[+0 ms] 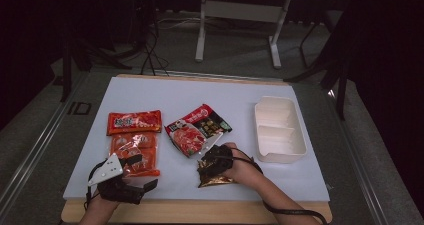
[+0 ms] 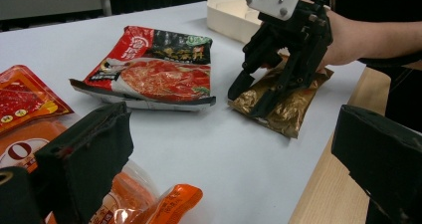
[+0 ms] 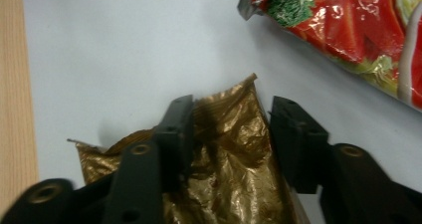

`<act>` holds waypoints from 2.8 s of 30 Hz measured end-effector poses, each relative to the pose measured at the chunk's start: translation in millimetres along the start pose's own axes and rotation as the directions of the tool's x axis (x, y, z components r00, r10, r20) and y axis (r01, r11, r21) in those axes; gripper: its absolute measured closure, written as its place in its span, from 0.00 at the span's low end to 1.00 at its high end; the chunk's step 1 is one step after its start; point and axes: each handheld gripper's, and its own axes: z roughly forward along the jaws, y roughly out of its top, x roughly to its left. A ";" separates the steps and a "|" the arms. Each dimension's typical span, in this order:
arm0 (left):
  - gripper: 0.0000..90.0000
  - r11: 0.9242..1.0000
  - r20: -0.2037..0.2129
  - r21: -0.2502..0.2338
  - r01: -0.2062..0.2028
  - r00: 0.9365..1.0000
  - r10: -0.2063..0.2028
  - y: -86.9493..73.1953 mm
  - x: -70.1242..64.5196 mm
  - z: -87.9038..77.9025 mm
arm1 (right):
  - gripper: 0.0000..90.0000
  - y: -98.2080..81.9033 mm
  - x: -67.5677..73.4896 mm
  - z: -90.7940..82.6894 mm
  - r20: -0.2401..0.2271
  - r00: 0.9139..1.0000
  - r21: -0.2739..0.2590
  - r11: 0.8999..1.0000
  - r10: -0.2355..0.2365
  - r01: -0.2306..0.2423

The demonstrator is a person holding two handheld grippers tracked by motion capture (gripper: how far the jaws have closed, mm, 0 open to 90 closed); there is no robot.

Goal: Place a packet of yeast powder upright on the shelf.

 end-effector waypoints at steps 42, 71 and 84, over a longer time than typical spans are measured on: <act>0.03 1.000 0.004 0.001 0.002 1.000 -0.002 -0.6 0.1 3.9 | 1.00 2.2 5.0 -104.7 0.041 0.995 -0.263 0.962 0.088 -0.074; 0.03 1.000 0.009 -0.009 0.001 1.000 0.000 -0.4 -0.7 3.1 | 1.00 31.5 -31.1 -178.6 0.109 0.946 -0.596 0.782 0.306 -0.185; 0.03 1.000 0.013 -0.009 0.004 1.000 -0.004 -0.6 -0.4 3.8 | 1.00 14.5 -93.3 -207.0 0.151 0.854 -0.697 0.665 0.499 -0.266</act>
